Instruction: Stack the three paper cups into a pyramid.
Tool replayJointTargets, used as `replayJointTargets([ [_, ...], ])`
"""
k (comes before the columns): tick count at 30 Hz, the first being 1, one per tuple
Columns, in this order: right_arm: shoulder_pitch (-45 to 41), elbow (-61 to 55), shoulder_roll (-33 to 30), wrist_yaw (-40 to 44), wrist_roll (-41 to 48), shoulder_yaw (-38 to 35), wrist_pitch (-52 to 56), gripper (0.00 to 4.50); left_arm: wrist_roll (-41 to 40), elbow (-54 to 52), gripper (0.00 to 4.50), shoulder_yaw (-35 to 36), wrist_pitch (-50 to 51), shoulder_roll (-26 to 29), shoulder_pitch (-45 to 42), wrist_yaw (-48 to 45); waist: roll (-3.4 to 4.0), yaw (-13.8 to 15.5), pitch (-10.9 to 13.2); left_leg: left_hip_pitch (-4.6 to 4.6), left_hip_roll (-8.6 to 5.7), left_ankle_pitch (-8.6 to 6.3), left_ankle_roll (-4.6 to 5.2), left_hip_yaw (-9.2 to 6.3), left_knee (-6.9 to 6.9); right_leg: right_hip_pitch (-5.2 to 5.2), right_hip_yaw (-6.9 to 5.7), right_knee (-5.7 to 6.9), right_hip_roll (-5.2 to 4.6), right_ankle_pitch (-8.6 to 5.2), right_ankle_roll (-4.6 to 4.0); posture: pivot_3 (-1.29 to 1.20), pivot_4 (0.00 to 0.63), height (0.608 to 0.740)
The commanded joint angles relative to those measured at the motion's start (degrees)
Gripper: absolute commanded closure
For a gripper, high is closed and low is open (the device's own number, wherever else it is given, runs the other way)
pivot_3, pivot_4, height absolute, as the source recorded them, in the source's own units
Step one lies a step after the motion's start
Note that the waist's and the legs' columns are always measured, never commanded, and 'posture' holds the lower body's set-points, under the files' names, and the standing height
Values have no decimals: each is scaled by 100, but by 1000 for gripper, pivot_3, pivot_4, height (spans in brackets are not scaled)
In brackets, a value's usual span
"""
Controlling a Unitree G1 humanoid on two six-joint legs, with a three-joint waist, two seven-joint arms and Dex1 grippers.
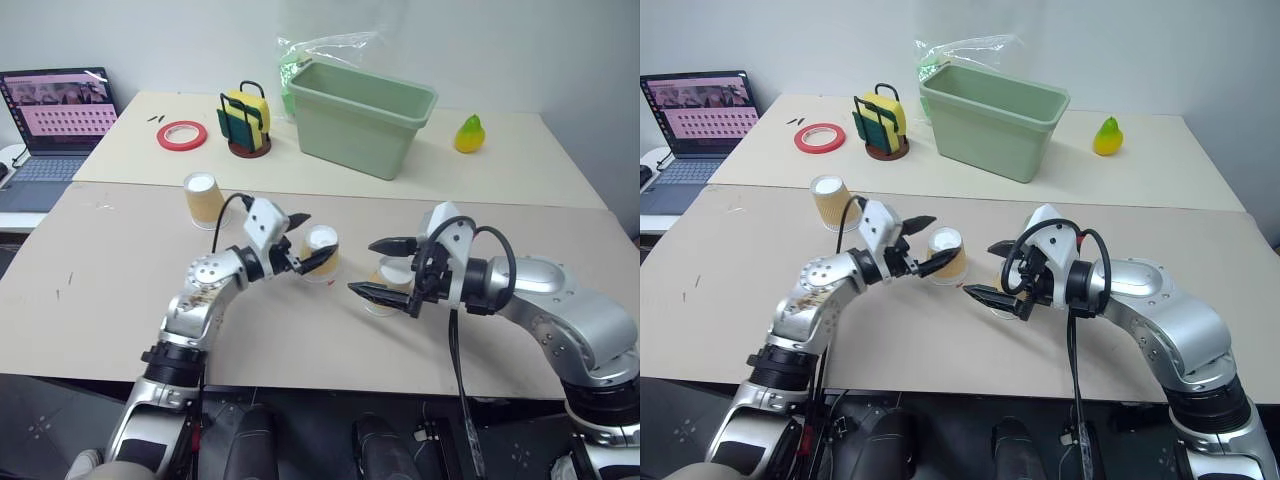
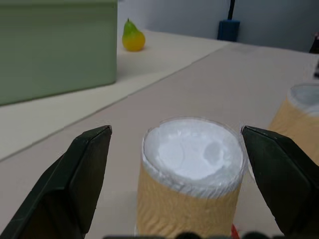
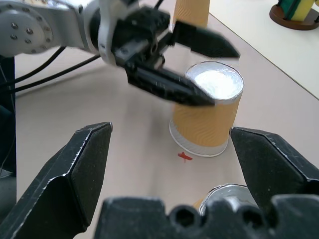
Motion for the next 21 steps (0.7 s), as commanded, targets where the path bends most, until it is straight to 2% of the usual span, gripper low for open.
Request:
replayJointTargets([
  [1,-131,66,58,120,9,-33,-142,0,-536,-795,51,465,423,217,-264,-2,0,-3,0,0,0,0,0,0,0,0,0,0,0,0,0,0,150,656],
  [4,-223,237,107,242,-69,68,-248,0,-671,-858,51,948,670,344,-381,392,0,-4,0,2,0,0,0,-1,0,2,-1,0,0,0,0,0,150,656],
  [7,-307,404,157,340,-206,184,-360,0,-219,-369,51,1794,708,201,-394,2002,0,-11,0,4,0,0,1,-1,1,3,-1,0,0,0,1,0,150,656],
  [9,-323,441,174,385,-243,212,-401,0,452,-365,51,2018,507,100,133,2961,0,-39,0,10,0,1,2,-2,0,8,0,0,0,1,3,0,150,656],
  [11,-333,455,192,408,-258,229,-426,0,681,-565,51,2090,516,-118,650,3416,3,-69,-1,19,-1,1,3,0,-9,11,5,-3,0,1,3,0,150,656],
  [15,-340,507,227,438,-324,257,-464,0,788,-644,51,2011,374,-390,1019,3634,-16,73,10,-3,-5,4,-2,-16,-4,4,-17,1,-2,0,4,0,150,656],
  [19,-353,510,281,465,-355,268,-452,0,821,-192,51,1944,108,-309,799,3457,-21,185,12,-4,-10,22,-9,-28,-1,11,-31,-2,-4,4,-2,0,150,656],
  [21,-362,507,294,464,-379,276,-445,0,713,179,51,1898,-81,-178,576,3069,-20,190,12,-4,-10,23,-10,-28,-2,11,-31,-7,-4,3,-10,0,150,656],
])
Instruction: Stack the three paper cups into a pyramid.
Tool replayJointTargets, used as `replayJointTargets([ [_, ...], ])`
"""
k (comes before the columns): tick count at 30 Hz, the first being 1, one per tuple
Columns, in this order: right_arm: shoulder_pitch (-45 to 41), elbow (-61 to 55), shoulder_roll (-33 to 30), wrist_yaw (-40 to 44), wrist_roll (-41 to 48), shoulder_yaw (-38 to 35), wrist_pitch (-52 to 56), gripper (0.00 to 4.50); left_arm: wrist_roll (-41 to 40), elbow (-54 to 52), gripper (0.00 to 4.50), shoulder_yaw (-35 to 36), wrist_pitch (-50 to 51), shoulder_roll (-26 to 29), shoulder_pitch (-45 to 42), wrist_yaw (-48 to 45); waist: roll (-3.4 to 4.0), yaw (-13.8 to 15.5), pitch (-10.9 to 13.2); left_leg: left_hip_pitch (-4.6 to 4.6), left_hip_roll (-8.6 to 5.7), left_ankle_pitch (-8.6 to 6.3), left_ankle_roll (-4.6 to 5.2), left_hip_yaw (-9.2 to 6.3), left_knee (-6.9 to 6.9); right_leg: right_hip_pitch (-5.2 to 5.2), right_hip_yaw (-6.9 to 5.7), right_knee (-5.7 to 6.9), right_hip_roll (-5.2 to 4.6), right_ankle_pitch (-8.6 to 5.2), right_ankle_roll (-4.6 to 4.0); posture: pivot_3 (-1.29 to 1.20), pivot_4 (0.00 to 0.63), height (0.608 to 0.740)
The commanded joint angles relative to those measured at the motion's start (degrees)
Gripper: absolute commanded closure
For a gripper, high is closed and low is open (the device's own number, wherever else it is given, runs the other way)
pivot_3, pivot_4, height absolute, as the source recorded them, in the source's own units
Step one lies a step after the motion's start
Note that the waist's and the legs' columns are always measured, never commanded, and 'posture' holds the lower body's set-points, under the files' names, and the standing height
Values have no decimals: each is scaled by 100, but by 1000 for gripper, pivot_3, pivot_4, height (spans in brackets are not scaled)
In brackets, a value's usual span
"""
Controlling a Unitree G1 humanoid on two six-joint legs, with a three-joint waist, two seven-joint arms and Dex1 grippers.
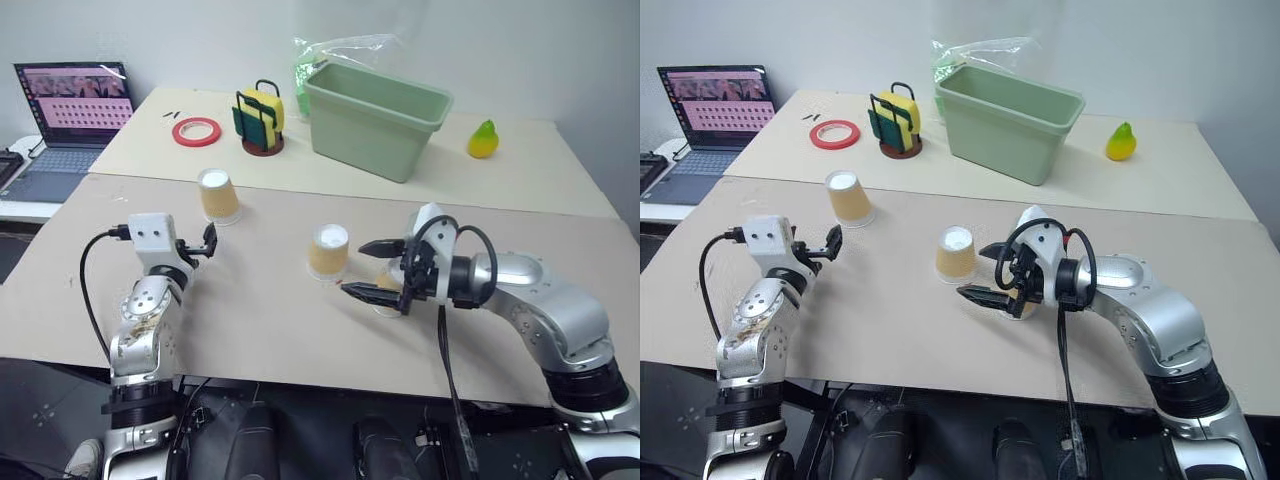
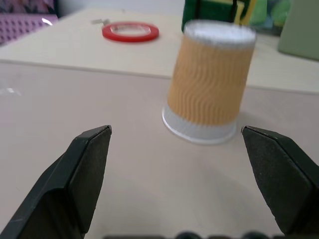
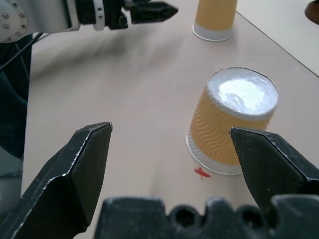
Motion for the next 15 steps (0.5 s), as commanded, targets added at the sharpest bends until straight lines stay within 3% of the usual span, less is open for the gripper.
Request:
replayJointTargets([
  [1,-107,-99,26,12,-35,-93,-140,0,-135,468,51,-88,-437,221,-425,-604,1,-1,0,0,0,0,0,0,-1,1,0,0,0,0,1,0,150,656],
  [15,31,-324,-3,-166,82,-304,-6,0,37,3061,51,-330,-1371,727,-2015,-1689,1,-51,0,-4,0,1,1,-4,-15,-2,-2,0,2,1,6,0,150,656],
])
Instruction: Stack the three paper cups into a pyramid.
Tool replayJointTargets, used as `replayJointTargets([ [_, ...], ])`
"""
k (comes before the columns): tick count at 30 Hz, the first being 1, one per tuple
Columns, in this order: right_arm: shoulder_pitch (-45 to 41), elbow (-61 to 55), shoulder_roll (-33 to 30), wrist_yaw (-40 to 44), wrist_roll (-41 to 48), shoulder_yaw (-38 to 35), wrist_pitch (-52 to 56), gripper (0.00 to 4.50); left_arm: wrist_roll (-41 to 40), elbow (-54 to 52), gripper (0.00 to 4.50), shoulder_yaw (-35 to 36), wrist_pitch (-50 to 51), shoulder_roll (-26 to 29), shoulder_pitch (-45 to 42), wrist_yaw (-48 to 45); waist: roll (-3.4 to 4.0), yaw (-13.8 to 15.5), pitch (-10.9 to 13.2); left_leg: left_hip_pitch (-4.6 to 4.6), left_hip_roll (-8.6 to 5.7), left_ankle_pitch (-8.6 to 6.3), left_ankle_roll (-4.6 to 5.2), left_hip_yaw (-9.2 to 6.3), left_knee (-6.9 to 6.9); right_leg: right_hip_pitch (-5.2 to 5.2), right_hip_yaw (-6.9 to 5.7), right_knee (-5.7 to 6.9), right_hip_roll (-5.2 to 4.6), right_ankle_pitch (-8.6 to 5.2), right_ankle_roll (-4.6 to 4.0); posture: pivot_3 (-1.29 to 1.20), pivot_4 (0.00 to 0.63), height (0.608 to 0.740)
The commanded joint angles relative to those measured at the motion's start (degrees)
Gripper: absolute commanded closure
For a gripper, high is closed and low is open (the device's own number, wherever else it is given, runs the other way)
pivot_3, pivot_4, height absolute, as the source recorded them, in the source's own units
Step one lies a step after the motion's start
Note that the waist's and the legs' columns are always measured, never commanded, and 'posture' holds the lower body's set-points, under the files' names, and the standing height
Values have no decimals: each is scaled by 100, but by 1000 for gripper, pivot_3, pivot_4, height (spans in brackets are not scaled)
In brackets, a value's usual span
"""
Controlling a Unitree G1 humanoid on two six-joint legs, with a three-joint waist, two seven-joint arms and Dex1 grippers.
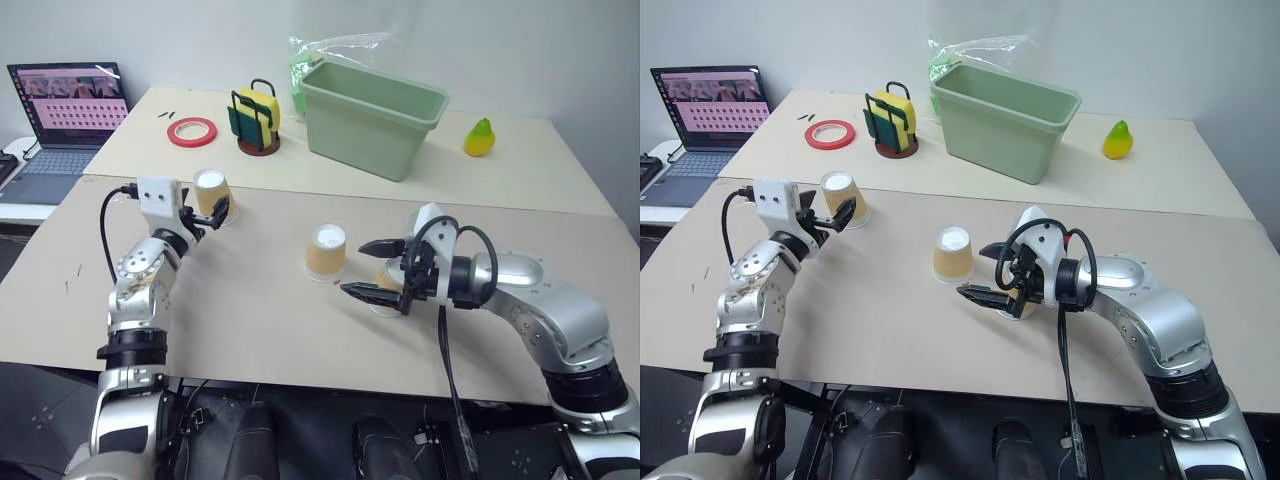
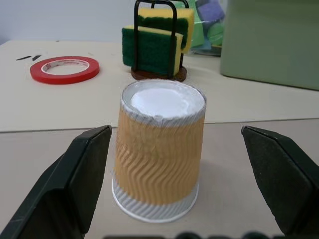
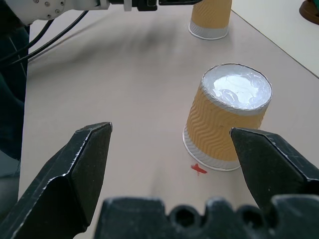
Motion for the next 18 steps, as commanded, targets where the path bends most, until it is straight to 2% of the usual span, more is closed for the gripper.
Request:
replayJointTargets([
  [1,6,-252,-15,-85,91,-277,0,0,228,736,51,-155,-481,131,-643,-126,0,8,0,-1,0,0,0,-1,-1,0,0,-1,0,0,0,0,150,656],
  [9,10,-339,-20,-168,185,-403,73,0,653,2386,51,-505,-1106,74,-1627,-228,0,-6,0,-6,-2,0,0,-1,-2,-3,0,-2,-1,0,1,0,150,656],
  [18,64,-412,-62,-262,254,-469,144,0,768,3140,51,-508,-1388,104,-1961,-232,0,-12,0,-7,-2,0,0,0,-3,-3,0,-2,-1,-1,2,0,150,656],
])
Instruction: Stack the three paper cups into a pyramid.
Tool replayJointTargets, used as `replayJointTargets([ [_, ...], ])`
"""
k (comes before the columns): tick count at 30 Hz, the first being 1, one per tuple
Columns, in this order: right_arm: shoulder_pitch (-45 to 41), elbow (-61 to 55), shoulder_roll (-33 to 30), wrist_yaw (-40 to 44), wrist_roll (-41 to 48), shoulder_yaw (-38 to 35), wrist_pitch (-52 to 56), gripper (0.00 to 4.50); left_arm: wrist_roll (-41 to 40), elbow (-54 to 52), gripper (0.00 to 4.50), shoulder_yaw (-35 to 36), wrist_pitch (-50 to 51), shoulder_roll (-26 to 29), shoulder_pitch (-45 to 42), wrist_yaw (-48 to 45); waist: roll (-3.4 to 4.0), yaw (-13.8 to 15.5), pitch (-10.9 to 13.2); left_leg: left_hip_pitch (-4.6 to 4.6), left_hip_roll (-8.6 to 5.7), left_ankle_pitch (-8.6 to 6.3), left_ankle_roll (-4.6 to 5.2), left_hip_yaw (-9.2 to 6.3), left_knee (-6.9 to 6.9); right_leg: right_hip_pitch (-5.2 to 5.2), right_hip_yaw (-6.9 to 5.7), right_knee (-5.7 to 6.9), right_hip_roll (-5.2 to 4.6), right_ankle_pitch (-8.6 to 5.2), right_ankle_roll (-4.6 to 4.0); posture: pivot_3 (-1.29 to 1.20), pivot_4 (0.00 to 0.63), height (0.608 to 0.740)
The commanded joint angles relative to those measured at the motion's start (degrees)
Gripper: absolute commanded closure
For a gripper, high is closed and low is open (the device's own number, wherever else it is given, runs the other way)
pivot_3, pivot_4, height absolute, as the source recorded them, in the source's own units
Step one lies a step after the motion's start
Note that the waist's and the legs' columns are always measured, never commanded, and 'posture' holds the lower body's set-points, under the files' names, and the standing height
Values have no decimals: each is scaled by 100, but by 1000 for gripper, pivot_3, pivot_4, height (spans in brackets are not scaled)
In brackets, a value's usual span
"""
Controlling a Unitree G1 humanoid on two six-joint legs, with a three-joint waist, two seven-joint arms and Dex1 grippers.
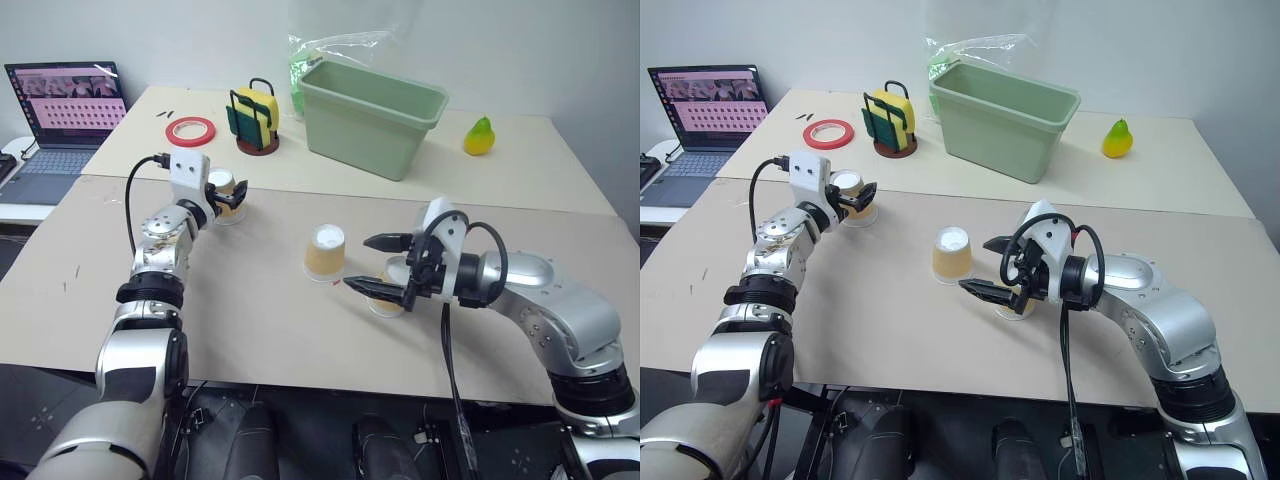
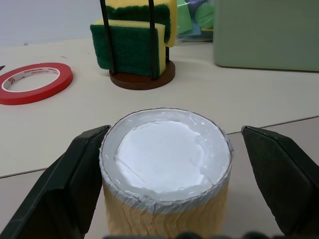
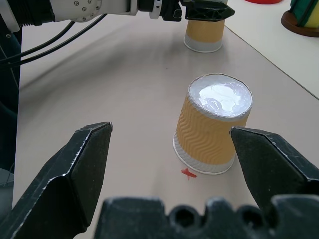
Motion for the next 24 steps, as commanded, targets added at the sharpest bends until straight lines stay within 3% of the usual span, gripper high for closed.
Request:
replayJointTargets([
  [1,29,-234,-53,-75,84,-241,28,0,37,87,51,26,-200,98,-179,-16,0,-1,0,0,0,0,0,0,0,0,0,0,0,0,0,0,150,656],
  [6,56,-237,-73,-111,89,-236,17,0,34,129,51,37,-297,104,-189,-31,0,2,0,0,0,0,0,0,0,0,0,0,0,0,0,0,150,656],
  [7,53,-225,-71,-117,81,-226,10,0,30,132,587,40,-314,105,-191,-33,0,3,0,0,0,0,0,0,0,0,0,0,0,0,0,0,150,656],
  [11,50,-197,-76,-125,52,-193,-16,0,30,108,1921,29,-362,108,-189,-69,0,3,0,0,0,0,0,0,0,0,0,0,0,0,0,0,150,656],
  [19,44,-153,-69,-137,26,-169,-35,0,-135,-249,1921,73,-469,44,-121,-314,0,2,0,0,0,0,0,0,0,0,0,0,0,0,0,0,150,656],
  [22,53,-140,-75,-145,8,-165,-39,0,-695,-1538,1921,-58,-103,-170,355,-1309,0,8,0,-3,0,0,0,0,0,0,-1,0,-1,0,0,0,150,656],
  [24,57,-127,-49,-147,35,-185,-47,0,-843,-2654,1921,-621,427,-177,1068,-2118,3,-1,-1,-5,0,1,-2,0,1,1,-3,0,-2,0,-1,0,150,656],
])
